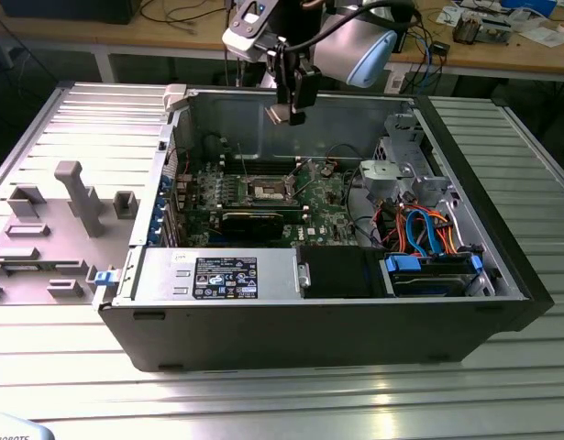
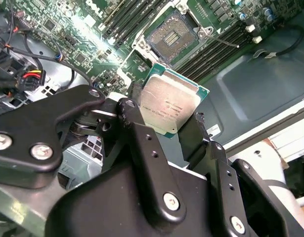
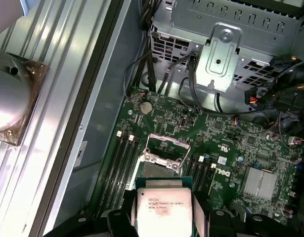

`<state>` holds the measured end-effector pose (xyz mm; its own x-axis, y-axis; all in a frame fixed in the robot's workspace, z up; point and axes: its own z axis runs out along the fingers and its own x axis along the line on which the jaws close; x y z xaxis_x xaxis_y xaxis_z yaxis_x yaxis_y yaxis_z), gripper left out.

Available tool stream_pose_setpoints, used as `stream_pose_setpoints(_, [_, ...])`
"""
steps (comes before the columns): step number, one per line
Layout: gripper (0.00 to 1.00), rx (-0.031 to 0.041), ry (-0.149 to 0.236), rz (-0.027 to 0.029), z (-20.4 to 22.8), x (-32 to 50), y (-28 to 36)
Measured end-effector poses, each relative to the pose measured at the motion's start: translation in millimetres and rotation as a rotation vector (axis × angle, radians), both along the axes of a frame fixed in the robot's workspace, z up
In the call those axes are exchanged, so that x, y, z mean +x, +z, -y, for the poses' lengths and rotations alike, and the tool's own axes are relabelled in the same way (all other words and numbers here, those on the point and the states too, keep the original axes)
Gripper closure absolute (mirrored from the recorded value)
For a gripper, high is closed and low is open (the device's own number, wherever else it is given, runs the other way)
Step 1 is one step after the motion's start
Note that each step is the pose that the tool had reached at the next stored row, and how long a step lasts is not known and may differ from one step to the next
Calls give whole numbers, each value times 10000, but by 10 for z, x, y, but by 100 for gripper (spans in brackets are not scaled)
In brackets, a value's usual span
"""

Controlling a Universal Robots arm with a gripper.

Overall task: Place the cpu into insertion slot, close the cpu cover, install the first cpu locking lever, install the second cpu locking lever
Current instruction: 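Place the cpu into insertion slot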

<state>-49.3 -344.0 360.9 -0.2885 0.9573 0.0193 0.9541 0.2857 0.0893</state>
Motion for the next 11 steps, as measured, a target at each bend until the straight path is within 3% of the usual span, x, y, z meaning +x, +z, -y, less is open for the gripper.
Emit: stream_pose_setpoints(11, [46,-1,-1374,-2,0,-7,-14])
